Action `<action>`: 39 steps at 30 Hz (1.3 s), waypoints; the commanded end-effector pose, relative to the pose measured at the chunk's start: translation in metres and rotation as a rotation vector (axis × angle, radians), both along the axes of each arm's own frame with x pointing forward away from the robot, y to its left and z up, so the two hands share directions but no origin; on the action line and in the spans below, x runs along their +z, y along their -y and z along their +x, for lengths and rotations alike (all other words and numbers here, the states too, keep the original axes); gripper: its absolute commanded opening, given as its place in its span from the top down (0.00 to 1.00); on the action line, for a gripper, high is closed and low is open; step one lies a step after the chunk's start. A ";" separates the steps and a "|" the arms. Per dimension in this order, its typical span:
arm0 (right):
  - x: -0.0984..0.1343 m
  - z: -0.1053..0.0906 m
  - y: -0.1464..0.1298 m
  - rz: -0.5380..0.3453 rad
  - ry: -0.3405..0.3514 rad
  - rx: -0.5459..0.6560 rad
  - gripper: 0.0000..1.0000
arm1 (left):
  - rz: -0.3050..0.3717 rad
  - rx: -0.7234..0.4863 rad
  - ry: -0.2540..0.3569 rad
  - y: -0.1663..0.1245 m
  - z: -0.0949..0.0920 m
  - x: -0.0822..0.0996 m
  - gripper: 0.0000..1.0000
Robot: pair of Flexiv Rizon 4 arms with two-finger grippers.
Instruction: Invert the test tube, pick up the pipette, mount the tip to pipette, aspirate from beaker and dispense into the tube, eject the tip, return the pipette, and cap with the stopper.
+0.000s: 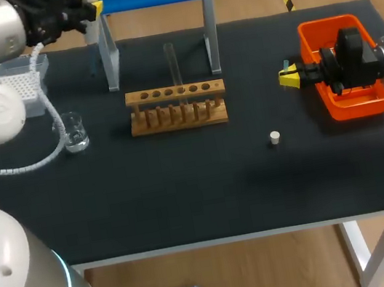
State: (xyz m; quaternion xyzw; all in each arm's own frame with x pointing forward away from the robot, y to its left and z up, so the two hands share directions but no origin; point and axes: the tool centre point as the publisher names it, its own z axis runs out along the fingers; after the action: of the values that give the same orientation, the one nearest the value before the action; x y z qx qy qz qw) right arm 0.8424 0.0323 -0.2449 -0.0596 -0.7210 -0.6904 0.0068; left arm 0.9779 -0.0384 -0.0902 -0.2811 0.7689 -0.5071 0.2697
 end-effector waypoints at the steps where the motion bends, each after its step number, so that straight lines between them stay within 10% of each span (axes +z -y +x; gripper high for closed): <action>1: 0.001 -0.001 0.001 -0.003 0.000 -0.001 1.00 | -0.052 -0.303 -0.102 -0.008 -0.005 0.002 1.00; 9: 0.001 -0.001 0.001 -0.003 0.000 -0.001 1.00 | -0.052 -0.303 -0.102 -0.008 -0.005 0.002 1.00; 24: 0.001 -0.001 0.001 -0.003 0.000 -0.001 1.00 | -0.069 -0.782 0.025 0.097 -0.089 0.060 1.00; 39: 0.001 -0.001 0.001 -0.003 0.000 -0.001 1.00 | -0.176 -0.897 0.003 0.153 -0.129 0.067 1.00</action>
State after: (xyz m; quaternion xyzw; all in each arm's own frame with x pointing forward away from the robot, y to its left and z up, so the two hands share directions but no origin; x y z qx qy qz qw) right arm 0.8424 0.0322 -0.2449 -0.0597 -0.7210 -0.6904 0.0068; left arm 0.8460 -0.1855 -0.0203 0.0588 0.7732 -0.6315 0.0012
